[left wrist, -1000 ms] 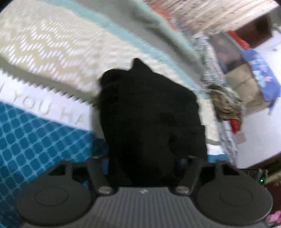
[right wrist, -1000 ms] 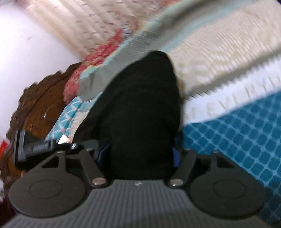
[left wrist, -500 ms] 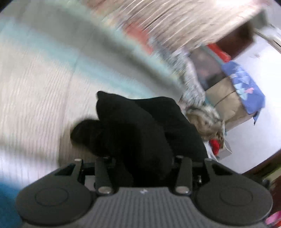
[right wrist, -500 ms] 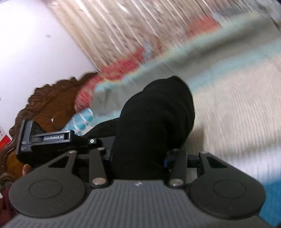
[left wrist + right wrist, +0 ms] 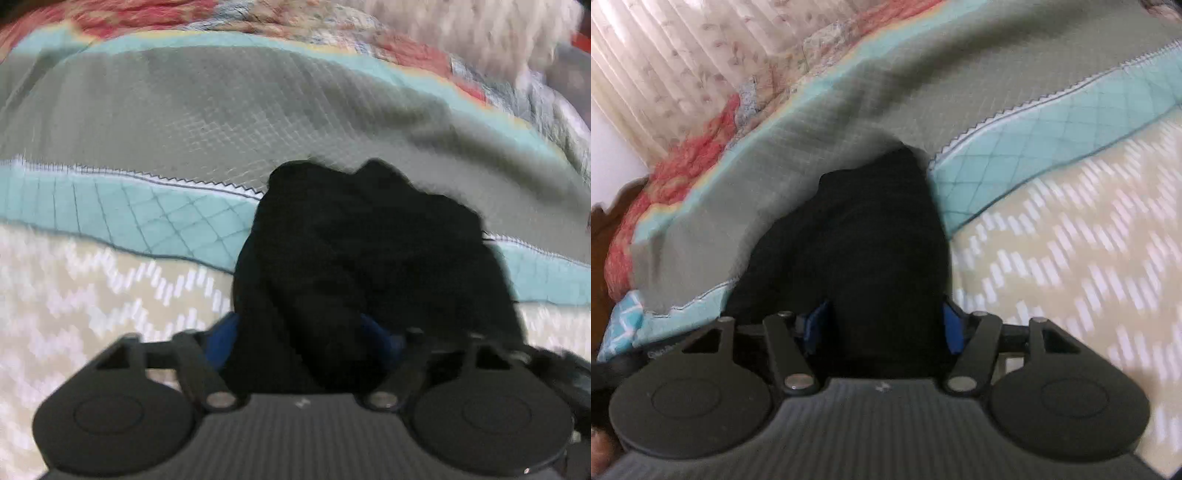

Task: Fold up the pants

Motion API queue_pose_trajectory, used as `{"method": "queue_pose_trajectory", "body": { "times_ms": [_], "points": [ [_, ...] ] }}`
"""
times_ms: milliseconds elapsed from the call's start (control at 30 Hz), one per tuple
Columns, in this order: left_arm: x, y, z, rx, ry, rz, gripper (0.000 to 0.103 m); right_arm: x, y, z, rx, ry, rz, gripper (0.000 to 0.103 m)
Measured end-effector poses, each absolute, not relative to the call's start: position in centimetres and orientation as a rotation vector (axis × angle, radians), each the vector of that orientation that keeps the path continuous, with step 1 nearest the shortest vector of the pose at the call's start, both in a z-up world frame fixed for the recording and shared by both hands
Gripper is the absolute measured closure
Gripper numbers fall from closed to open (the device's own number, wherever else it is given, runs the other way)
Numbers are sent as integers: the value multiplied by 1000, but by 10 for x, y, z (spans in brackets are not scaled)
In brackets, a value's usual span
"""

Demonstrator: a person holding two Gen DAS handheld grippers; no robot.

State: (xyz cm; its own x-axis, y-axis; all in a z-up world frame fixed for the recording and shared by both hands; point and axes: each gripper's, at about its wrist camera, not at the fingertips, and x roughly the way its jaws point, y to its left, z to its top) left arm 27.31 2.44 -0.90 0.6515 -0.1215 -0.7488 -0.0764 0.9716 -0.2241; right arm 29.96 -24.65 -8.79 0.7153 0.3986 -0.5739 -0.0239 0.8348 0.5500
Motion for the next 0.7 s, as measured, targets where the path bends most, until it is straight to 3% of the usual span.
{"method": "queue_pose_trajectory", "body": {
  "times_ms": [100,433,700],
  "points": [
    [263,24,-6,-247,837,-35,20,269,-265,-82,543,653,260,28],
    [211,18,34,-181,862,8,20,208,-248,-66,517,642,171,27],
    [146,20,74,-176,827,1,19,175,-212,-18,484,571,190,24]
  ]
}}
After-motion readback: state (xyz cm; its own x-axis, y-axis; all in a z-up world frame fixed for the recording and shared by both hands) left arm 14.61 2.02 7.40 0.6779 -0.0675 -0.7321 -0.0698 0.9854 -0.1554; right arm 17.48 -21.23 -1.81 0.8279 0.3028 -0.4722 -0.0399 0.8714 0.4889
